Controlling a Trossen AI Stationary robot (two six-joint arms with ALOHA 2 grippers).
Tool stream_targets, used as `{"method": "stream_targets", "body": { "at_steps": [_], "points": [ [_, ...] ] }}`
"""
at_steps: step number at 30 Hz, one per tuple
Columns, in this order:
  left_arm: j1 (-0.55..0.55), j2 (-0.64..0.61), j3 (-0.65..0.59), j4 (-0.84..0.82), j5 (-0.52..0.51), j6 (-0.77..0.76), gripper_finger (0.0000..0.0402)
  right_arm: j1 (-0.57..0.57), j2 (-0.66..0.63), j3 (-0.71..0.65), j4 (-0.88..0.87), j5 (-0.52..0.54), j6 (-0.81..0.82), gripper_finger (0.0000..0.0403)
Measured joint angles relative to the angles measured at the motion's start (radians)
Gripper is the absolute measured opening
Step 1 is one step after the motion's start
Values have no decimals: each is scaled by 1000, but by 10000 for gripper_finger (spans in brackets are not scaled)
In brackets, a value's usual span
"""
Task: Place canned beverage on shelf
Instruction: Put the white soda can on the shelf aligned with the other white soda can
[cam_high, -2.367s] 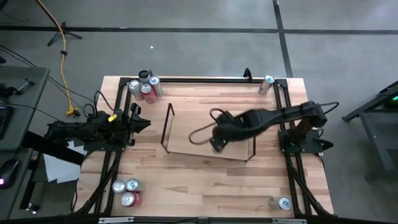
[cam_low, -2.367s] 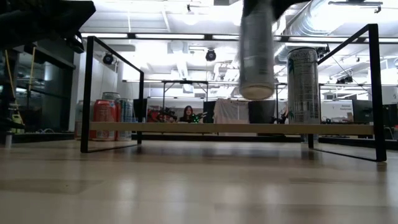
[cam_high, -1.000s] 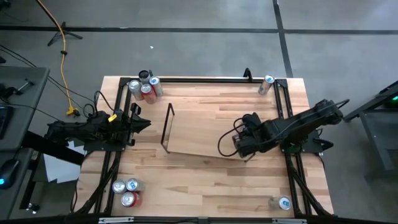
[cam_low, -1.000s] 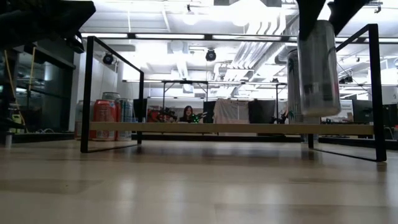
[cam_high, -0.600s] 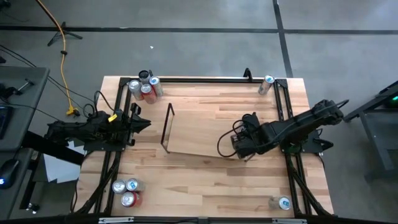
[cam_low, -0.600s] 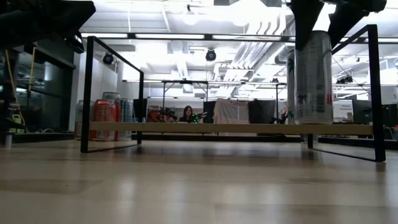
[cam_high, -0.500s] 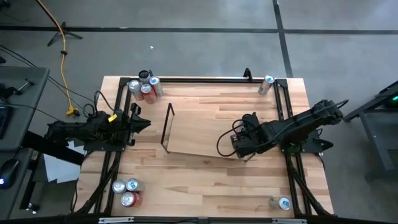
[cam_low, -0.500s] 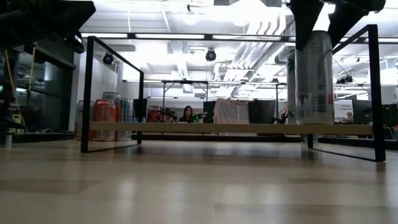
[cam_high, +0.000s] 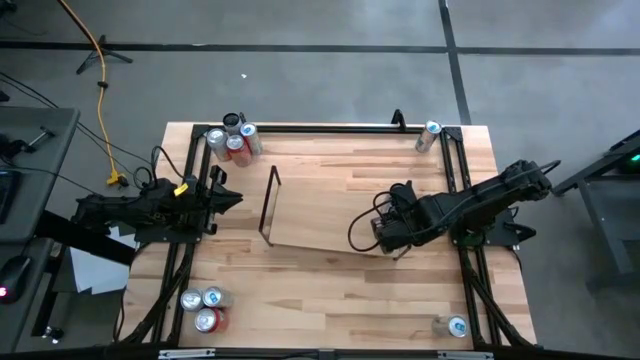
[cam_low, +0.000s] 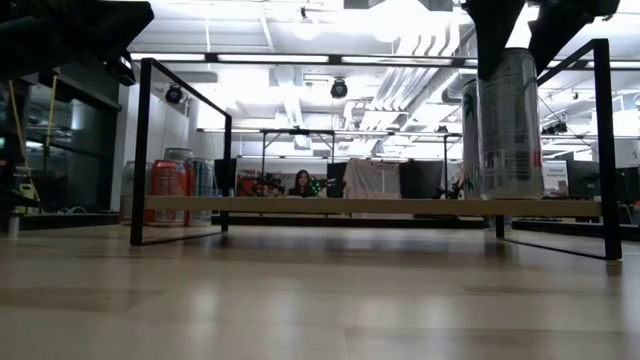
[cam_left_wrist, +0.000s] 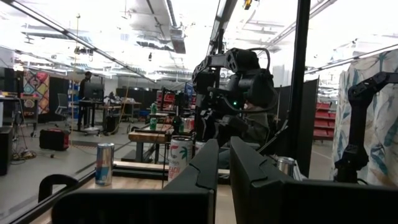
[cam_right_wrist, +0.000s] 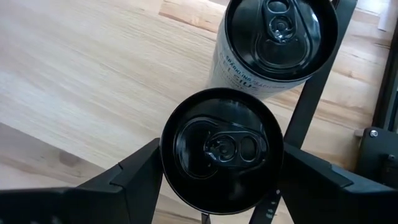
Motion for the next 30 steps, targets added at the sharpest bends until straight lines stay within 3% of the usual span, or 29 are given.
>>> {"method": "stream_targets", "body": {
  "at_steps": [11, 22, 30],
  "points": [
    [0, 0, 0, 0, 0, 0, 3, 0, 0, 0, 0, -2, -22, 266],
    [0, 0, 0, 0, 0, 0, 3, 0, -7, 2, -20, -61, -56, 353],
    [0, 0, 0, 0, 0, 0, 3, 0, -85, 2, -30, -107, -47, 360]
  ]
}}
